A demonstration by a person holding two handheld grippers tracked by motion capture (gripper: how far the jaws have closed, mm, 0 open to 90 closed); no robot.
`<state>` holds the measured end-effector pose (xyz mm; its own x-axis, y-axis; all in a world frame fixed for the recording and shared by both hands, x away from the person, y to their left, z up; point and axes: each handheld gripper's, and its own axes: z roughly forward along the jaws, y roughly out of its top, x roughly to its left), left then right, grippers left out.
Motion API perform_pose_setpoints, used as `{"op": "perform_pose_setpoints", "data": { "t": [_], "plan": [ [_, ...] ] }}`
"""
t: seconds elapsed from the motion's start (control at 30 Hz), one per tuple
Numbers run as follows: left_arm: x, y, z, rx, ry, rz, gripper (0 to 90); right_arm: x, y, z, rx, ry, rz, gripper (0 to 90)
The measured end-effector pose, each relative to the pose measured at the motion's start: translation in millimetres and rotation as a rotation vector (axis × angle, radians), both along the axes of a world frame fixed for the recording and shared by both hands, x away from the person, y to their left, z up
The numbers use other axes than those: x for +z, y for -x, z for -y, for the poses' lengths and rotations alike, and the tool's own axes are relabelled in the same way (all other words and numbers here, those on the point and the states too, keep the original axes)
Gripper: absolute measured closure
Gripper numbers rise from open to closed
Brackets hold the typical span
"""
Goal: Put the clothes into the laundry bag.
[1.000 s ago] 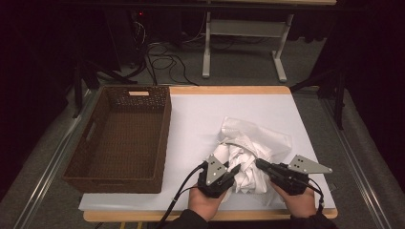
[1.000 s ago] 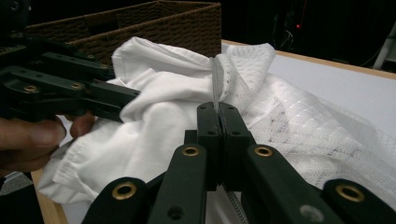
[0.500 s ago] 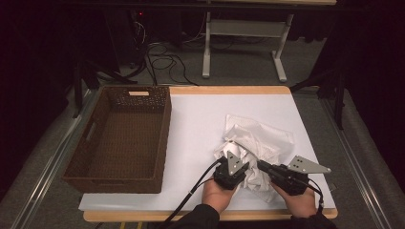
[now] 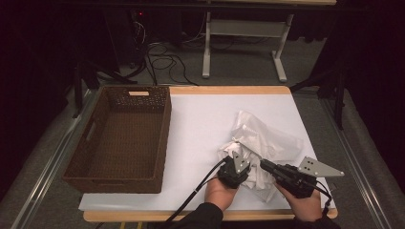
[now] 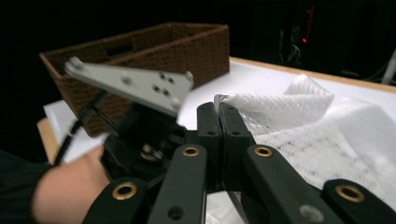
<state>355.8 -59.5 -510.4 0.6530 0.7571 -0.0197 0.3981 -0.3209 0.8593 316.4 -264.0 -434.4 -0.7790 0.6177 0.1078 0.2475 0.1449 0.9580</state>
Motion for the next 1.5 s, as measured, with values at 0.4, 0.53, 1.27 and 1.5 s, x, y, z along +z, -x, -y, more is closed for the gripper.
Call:
{"op": "perform_pose_setpoints", "data": {
  "t": [0.4,0.53,1.27,1.5],
  "plan": [
    [19.3,19.7,-24.0,0.025,0.052,0.015,72.9,3.5,3.3,-5.3,0.021,-0.014,0.018,90.0],
    [37.9,39.7,-36.9,0.024,0.098,0.062,72.9,3.3,3.2,-6.9,0.017,-0.013,0.021,90.0],
    [31.9,38.5,-10.6,-0.025,0.022,0.128,70.1,-14.9,-6.4,-7.3,-0.003,0.027,-0.033,90.0],
    [21.6,20.7,-3.2,-0.003,0.027,0.076,69.2,-17.9,-6.6,-7.5,-0.008,0.037,-0.043,90.0]
  ]
}}
